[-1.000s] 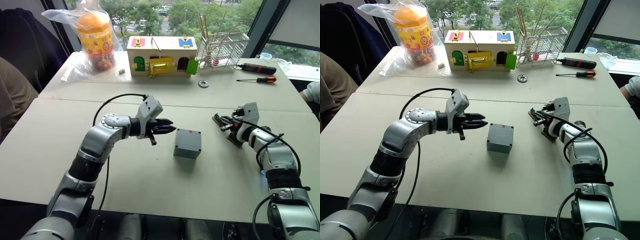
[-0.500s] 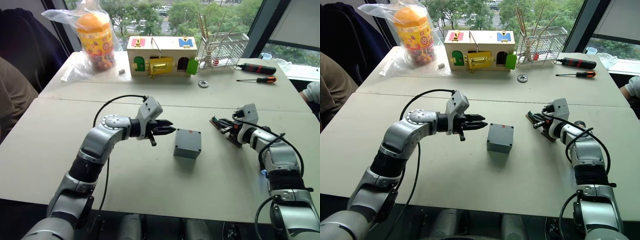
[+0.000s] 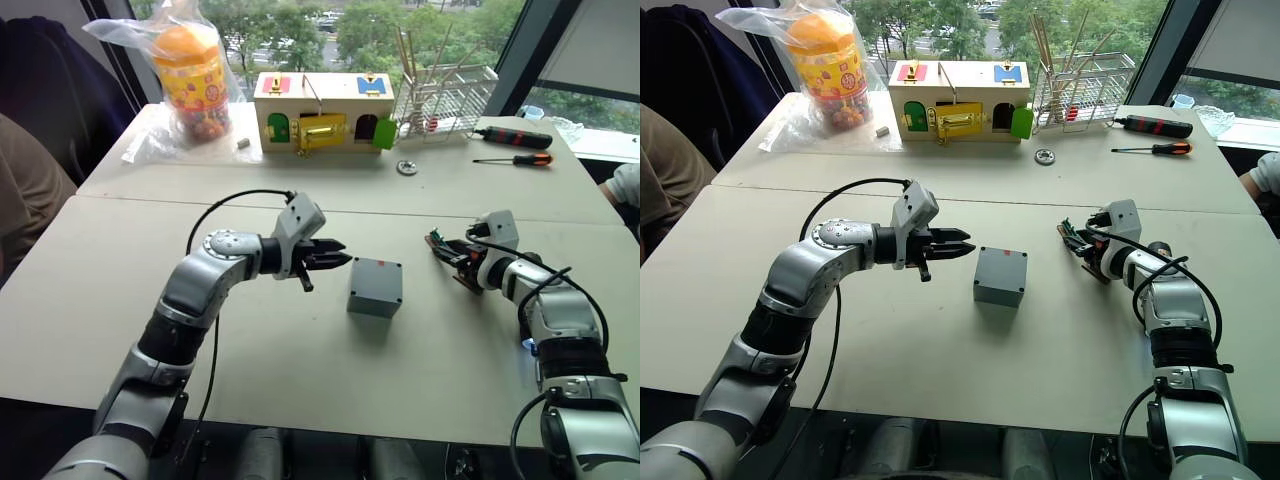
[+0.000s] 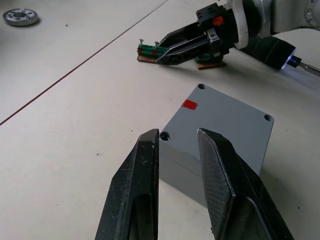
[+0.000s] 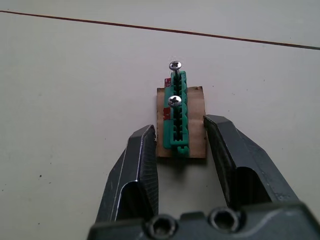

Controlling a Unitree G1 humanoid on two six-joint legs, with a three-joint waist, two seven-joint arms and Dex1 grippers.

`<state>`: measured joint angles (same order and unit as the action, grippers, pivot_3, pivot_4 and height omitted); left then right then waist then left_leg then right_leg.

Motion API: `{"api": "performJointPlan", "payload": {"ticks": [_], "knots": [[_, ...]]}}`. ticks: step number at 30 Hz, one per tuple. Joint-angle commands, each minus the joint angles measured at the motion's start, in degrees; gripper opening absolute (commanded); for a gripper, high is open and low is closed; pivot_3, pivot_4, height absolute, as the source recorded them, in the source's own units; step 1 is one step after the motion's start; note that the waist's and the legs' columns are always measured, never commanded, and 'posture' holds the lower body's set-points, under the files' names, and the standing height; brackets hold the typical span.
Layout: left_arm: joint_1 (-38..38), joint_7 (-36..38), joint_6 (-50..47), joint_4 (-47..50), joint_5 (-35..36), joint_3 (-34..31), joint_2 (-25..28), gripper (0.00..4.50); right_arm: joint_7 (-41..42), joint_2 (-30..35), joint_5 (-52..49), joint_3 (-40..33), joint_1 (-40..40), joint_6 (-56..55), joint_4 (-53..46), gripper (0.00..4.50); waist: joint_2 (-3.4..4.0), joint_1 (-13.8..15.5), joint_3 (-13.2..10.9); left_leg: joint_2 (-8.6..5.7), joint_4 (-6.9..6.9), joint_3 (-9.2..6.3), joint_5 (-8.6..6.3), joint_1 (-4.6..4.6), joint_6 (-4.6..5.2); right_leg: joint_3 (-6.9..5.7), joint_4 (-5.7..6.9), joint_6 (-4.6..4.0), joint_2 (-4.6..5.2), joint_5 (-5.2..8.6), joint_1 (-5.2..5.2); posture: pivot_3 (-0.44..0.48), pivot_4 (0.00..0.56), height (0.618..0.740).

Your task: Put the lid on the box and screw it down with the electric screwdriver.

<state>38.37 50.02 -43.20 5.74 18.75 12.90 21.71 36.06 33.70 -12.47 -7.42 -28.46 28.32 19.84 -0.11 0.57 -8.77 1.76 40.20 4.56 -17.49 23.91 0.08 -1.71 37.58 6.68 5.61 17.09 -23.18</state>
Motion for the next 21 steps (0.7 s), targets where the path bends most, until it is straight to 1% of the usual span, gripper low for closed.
{"api": "performJointPlan", "payload": {"ticks": [1, 16, 18, 19, 20, 21], "knots": [[0.29, -0.02, 0.97, 1.11, 0.46, 0.36, -0.44, 1.20, -0.46, 0.47, -1.16, -2.02, -1.30, -0.81, -3.44, 1.63, 0.00, 0.00, 0.00, 0.00, 0.00, 0.00, 0.00, 0.00, 0.00, 0.00, 0.00, 0.00, 0.00, 0.00, 0.00, 0.000, 0.150, 0.708], [-0.28, -0.17, 0.82, 1.53, 0.50, 0.67, -0.53, 1.20, -0.93, 0.21, -0.84, -1.56, -2.42, -0.87, -3.57, 1.63, 0.00, -0.01, 0.00, 0.00, 0.00, 0.00, 0.00, 0.00, 0.00, 0.00, 0.00, 0.00, 0.00, 0.00, 0.00, 0.000, 0.150, 0.708], [-0.26, -0.23, 0.86, 1.53, 0.51, 0.71, -0.62, 1.20, -0.90, 0.25, -0.66, -1.39, -2.28, -0.85, -3.39, 1.11, 0.00, -0.01, 0.00, 0.00, 0.00, 0.00, 0.00, 0.00, 0.00, 0.00, 0.00, 0.00, 0.00, 0.00, 0.00, 0.000, 0.150, 0.708], [-0.25, -0.27, 0.88, 1.53, 0.53, 0.73, -0.64, 1.20, -0.91, 0.27, -0.55, -1.30, -2.21, -0.90, -3.33, 0.77, 0.00, 0.00, 0.00, 0.00, 0.00, 0.00, 0.00, 0.00, 0.00, 0.00, 0.00, 0.00, 0.00, 0.00, 0.00, 0.000, 0.150, 0.708], [-0.18, -0.32, 0.91, 1.49, 0.55, 0.69, -0.66, 1.20, -0.94, 0.26, -0.38, -1.14, -2.08, -0.99, -3.18, 0.30, 0.00, 0.00, 0.00, 0.00, 0.00, 0.00, 0.00, 0.00, 0.00, 0.00, 0.00, 0.00, 0.00, 0.00, 0.00, 0.000, 0.150, 0.708], [-0.12, -0.34, 0.94, 1.43, 0.56, 0.66, -0.66, 1.20, -0.96, 0.24, -0.27, -1.03, -2.02, -1.05, -3.06, 0.02, 0.00, 0.00, 0.00, 0.00, 0.00, 0.00, 0.00, 0.00, 0.00, 0.00, 0.00, 0.00, 0.00, 0.00, 0.00, 0.000, 0.150, 0.708]]}}
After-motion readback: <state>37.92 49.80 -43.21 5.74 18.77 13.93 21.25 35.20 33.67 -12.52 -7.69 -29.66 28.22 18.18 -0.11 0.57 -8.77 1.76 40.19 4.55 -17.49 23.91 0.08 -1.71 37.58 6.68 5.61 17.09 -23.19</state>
